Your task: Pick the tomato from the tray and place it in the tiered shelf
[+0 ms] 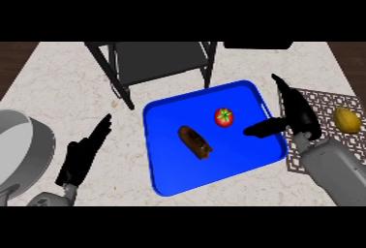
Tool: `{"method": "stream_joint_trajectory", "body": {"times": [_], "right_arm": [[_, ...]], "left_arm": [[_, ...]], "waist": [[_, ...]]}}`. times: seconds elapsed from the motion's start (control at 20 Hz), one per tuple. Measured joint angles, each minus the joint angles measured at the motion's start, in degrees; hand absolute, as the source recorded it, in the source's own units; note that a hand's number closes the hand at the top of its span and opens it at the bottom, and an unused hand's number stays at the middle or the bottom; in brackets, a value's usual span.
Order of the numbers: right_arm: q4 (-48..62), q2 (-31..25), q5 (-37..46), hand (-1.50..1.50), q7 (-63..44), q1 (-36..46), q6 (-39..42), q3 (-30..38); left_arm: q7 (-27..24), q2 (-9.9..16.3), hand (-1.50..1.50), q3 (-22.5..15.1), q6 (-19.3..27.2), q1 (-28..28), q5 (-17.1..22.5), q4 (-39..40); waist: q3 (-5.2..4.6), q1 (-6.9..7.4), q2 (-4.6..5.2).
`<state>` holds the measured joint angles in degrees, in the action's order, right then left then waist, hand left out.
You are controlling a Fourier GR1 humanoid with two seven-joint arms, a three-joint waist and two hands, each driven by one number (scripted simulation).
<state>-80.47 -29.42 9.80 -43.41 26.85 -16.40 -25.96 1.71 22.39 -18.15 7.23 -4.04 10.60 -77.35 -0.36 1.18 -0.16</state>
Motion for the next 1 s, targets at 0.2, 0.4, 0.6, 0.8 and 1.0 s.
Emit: {"method": "stream_joint_trajectory", "body": {"times": [0.2, 0.4, 0.6, 0.8, 1.0], "right_arm": [[3.75, -1.39, 6.28, -1.5, -12.49, 7.52, 6.9, -5.56], [9.74, 3.33, 10.31, -1.5, -18.33, 14.9, 11.39, -9.09], [17.58, 10.18, 11.59, -1.5, -19.56, 20.22, 13.51, -9.23], [24.48, 16.44, 11.9, -1.5, -20.63, 23.18, 14.58, -8.34], [30.65, 20.99, 12.93, -1.5, -21.47, 25.29, 15.14, -7.24]], "left_arm": [[-0.21, -0.07, 0.0, -0.32, -0.59, 0.0, -0.21, -0.04], [-0.43, -0.21, 0.0, -0.05, -0.82, 0.02, -0.48, 0.01], [0.2, -0.95, 0.0, 0.63, -0.93, -0.75, -0.55, 0.39], [0.03, -1.17, 0.0, 0.92, -0.97, 0.24, -0.89, -0.4], [0.17, -0.94, 0.0, 1.6, -1.4, 0.71, -0.99, -0.74]], "waist": [[-0.04, 1.09, 0.09], [0.12, 1.11, 0.25], [0.24, 0.64, 0.36], [0.29, 0.43, 0.34], [0.31, 0.16, 0.31]]}}
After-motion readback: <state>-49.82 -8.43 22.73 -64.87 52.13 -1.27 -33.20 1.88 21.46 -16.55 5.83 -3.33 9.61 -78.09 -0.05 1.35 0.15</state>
